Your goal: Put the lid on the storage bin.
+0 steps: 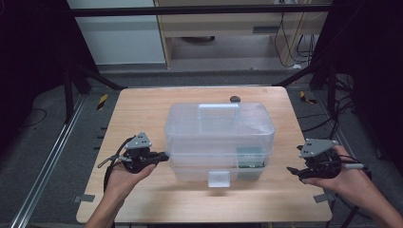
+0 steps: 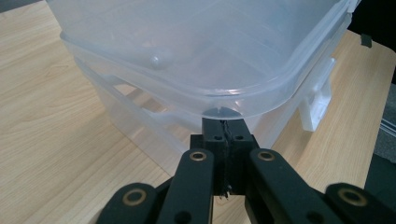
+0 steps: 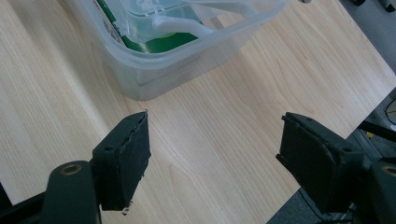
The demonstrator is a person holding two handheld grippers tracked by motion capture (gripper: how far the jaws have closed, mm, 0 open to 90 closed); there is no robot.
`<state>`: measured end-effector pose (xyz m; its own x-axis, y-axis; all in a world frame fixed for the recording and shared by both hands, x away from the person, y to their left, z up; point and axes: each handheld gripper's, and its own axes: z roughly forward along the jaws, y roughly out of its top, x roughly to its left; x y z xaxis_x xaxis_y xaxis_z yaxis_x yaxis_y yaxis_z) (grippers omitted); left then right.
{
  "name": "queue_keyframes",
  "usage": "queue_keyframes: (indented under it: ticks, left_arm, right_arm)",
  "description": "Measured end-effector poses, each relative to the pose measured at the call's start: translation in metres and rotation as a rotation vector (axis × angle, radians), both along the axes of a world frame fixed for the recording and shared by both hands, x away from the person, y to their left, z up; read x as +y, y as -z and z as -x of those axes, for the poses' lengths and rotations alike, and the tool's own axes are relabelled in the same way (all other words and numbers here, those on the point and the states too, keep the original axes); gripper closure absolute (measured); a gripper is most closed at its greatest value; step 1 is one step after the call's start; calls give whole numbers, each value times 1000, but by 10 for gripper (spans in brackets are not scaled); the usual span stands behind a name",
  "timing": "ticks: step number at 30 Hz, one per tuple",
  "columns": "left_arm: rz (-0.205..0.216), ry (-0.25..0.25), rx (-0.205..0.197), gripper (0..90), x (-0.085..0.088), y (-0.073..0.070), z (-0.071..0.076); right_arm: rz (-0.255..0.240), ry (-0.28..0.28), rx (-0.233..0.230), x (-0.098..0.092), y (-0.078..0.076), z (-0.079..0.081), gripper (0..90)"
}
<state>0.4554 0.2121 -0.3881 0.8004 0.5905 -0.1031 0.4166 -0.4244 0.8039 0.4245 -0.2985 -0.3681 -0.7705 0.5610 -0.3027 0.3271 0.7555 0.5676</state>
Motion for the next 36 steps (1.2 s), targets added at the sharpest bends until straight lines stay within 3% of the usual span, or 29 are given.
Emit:
queue_keyframes:
  ticks: [14,32,35,36]
  left_arm:
    - [-6,6,21,894,1,15,4]
    - [-22,5,33,900,3,23,8]
    - [-45,4,33,900,5,23,9]
    - [-79,-27,15,900,11,19,11]
  right_arm:
    - [2,24,17,-6,10,-3,244]
    - [-3,38,38,-7,22,-9,244]
    - [-6,37,39,-7,25,-10,243]
    - [-5,39,38,-6,25,-10,242]
